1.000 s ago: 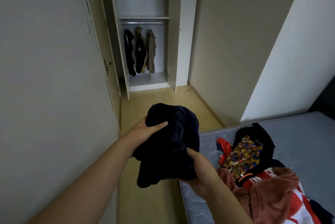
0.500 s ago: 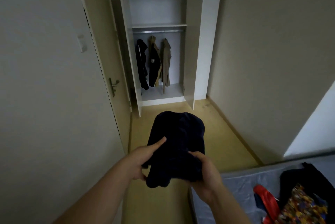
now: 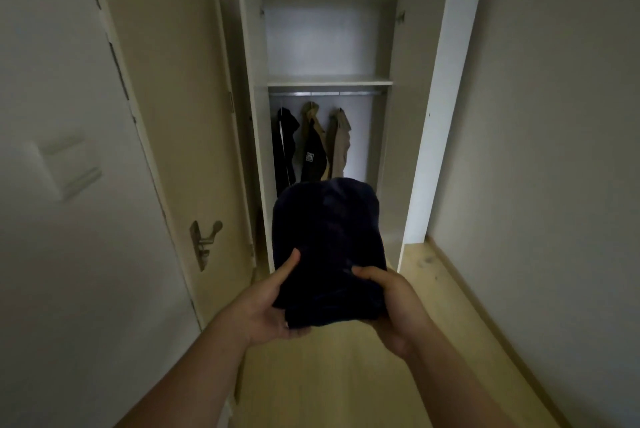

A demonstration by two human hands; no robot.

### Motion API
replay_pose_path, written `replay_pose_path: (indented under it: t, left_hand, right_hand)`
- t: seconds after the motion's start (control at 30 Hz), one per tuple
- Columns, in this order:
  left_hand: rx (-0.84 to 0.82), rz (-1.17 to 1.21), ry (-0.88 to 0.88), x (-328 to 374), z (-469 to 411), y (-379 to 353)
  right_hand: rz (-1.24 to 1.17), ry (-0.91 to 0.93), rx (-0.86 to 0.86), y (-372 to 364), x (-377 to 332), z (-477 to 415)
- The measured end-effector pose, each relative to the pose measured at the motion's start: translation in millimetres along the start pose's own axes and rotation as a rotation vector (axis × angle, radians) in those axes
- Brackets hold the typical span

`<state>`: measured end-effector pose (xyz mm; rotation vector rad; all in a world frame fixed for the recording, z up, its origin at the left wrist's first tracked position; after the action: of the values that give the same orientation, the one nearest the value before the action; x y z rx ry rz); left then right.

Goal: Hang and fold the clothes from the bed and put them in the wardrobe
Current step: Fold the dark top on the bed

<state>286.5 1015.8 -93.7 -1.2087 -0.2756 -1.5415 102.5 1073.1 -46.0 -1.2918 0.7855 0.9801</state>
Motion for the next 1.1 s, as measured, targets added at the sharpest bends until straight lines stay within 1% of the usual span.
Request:
replay_pose_path:
  t: [0.07, 0.17, 0.3, 0.4, 0.47, 0.63, 0.83, 1.0, 1.1]
  left_hand:
    - [-0.066, -0.021, 0.005, 41, -53, 21]
    - [-0.172, 0.073, -0.016, 101, -132, 41]
    - [-0.353, 0.214, -0.08, 174, -227, 39]
    - [-0.403, 0.242, -0.139, 226, -298, 42]
    - [-0.395, 0.2, -0.213, 261, -347, 47]
    - [-0.302, 0.196, -0.341, 358, -465, 66]
    - [-0.23, 0.249, -0.493, 493, -583, 86]
    - [-0.198, 0.16, -0.572, 611, -677, 119]
    - [-0.18, 0.006, -0.618, 686, -732, 140]
  right_hand:
    - [0.011, 0.042, 0.005, 1, -24, -59]
    - [0.027, 0.11, 0.003, 4, -60, -140]
    - [0.03, 0.175, 0.018, 20, -99, -243]
    - [0.019, 0.201, 0.026, 45, -119, -325]
    - [0.016, 0.22, 0.016, 63, -133, -381]
    - [-0.01, 0.218, -0.068, 100, -175, -535]
    - [-0.024, 0.221, -0.189, 108, -253, -713]
    - [-0.038, 0.23, -0.255, 110, -305, -851]
    - [-0.035, 0.265, -0.273, 112, -335, -933]
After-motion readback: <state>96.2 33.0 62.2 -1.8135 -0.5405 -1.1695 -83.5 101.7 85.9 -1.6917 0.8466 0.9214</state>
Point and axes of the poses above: each hand's wrist, its own z-axis away from the middle knuckle, its own y-axis out of the back of the hand, x = y × z, the point moved 6 cm from there along -z, towards the middle knuckle, and after that the axes turned 5 degrees about -x, right-handed, at the moved point
